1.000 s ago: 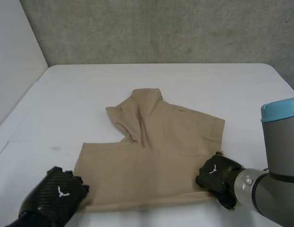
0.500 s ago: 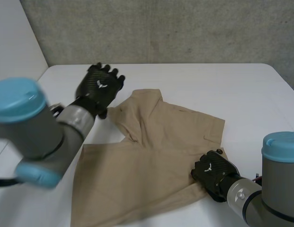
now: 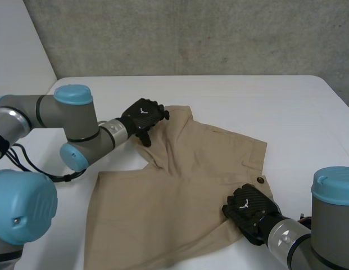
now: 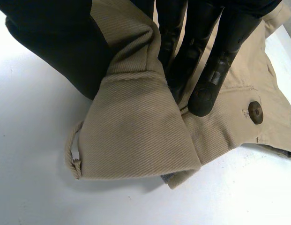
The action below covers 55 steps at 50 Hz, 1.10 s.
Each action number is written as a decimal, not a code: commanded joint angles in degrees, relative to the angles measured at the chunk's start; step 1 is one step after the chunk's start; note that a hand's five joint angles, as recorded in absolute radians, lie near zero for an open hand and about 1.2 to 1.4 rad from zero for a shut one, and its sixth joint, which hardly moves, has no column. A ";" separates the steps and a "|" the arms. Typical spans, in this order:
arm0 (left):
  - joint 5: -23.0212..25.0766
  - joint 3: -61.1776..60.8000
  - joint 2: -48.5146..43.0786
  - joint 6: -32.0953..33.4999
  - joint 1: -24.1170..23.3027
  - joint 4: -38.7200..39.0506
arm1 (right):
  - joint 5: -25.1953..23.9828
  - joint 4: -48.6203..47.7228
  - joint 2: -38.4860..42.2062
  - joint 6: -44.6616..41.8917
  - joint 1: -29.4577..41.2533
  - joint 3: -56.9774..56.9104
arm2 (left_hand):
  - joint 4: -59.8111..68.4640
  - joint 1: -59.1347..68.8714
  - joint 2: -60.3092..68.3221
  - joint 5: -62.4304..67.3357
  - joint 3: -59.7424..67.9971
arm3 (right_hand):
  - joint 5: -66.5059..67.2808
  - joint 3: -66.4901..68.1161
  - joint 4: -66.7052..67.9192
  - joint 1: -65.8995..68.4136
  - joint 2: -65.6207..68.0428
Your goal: Fold the shorts.
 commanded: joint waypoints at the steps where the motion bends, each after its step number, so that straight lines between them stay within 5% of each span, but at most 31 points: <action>1: -0.20 1.48 -2.14 0.64 -0.06 -1.59 | 0.00 -0.42 0.09 0.18 0.00 -0.02 | 19.15 19.19 19.28 18.94 19.21 | 13.10 11.90 11.66 23.68 12.32; 10: -1.25 1.56 -2.41 0.90 -0.24 -1.59 | 0.00 -0.42 0.00 0.18 0.00 0.24 | 57.15 57.19 57.28 56.94 57.21 | 13.10 11.90 11.66 23.68 12.32; 27: -23.83 -17.14 9.62 17.52 -2.26 -0.62 | 0.00 -0.42 -1.32 0.18 0.00 0.77 | 57.18 57.22 57.31 56.97 57.23 | 13.10 11.90 11.66 23.68 12.32; 38: -29.46 -35.42 22.71 15.76 -3.49 4.64 | -0.09 -0.51 -2.20 0.18 -0.08 1.21 | 57.18 57.22 57.31 56.97 57.23 | 13.10 11.90 11.66 23.68 12.32; 49: -32.10 -39.83 25.19 15.32 -3.76 5.71 | -0.09 -0.51 -3.16 0.26 0.00 1.65 | 57.18 57.22 57.31 56.97 57.23 | 13.10 11.90 11.66 23.68 12.32; 52: -32.02 -39.74 24.75 15.23 -3.76 7.02 | -0.35 -0.51 -3.52 0.35 0.00 1.82 | 30.89 30.94 31.02 30.69 30.95 | 13.10 11.90 11.66 23.68 12.32; 53: -32.10 -39.74 24.66 15.23 -3.76 8.51 | -0.44 -0.51 -3.60 0.35 0.00 1.83 | 13.31 13.35 13.44 13.10 13.36 | 13.10 11.90 11.66 23.68 12.32; 55: -32.28 -39.74 24.66 15.14 -3.76 10.01 | -0.70 -0.42 -3.78 0.35 0.00 1.83 | 4.25 4.30 4.38 4.05 4.31 | 13.10 11.90 11.66 23.68 12.32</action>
